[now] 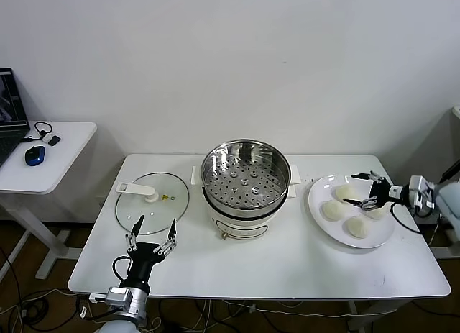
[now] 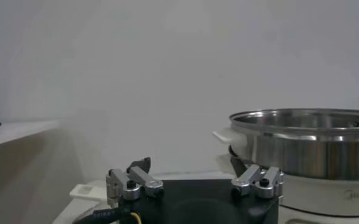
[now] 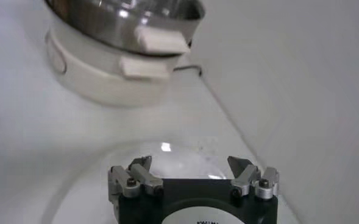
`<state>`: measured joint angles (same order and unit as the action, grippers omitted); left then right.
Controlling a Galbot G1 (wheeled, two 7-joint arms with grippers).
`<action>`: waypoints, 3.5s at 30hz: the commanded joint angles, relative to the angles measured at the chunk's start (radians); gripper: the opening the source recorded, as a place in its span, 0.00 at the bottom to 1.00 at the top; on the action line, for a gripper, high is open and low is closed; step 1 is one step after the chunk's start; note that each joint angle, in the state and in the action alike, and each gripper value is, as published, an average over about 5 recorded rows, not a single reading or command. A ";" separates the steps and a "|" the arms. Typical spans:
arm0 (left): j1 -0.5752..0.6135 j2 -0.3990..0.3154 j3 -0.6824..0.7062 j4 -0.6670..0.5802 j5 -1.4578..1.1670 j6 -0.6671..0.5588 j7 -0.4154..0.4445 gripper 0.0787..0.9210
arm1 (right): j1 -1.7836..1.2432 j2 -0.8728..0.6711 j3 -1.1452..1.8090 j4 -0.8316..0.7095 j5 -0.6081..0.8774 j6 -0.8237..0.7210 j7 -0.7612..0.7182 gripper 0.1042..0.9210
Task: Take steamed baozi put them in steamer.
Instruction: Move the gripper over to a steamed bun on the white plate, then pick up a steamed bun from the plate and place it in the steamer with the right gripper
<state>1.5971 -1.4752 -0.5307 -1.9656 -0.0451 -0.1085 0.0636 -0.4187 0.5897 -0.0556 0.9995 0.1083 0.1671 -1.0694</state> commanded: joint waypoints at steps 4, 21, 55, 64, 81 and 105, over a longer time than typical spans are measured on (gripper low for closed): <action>0.004 0.001 -0.007 0.006 -0.008 -0.003 0.000 0.88 | 0.484 0.128 -0.441 -0.380 -0.298 0.107 -0.156 0.88; 0.007 0.000 -0.013 0.006 -0.011 0.001 -0.002 0.88 | 0.504 0.418 -0.318 -0.648 -0.678 0.309 -0.109 0.88; 0.019 -0.005 -0.026 0.022 -0.019 -0.009 -0.002 0.88 | 0.412 0.480 -0.055 -0.704 -0.972 0.329 0.012 0.88; 0.024 -0.006 -0.029 0.026 -0.019 -0.015 -0.003 0.88 | 0.410 0.482 -0.034 -0.718 -0.984 0.305 0.014 0.88; 0.029 -0.009 -0.032 0.027 -0.020 -0.018 -0.005 0.88 | 0.412 0.471 -0.045 -0.696 -0.924 0.299 -0.001 0.72; 0.039 -0.018 -0.017 0.023 -0.010 -0.015 -0.035 0.88 | 0.701 0.227 -0.676 -0.213 -0.143 0.016 -0.130 0.70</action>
<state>1.6328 -1.4922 -0.5525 -1.9389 -0.0583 -0.1225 0.0312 0.1297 0.8935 -0.4815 0.6133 -0.3250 0.2773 -1.1732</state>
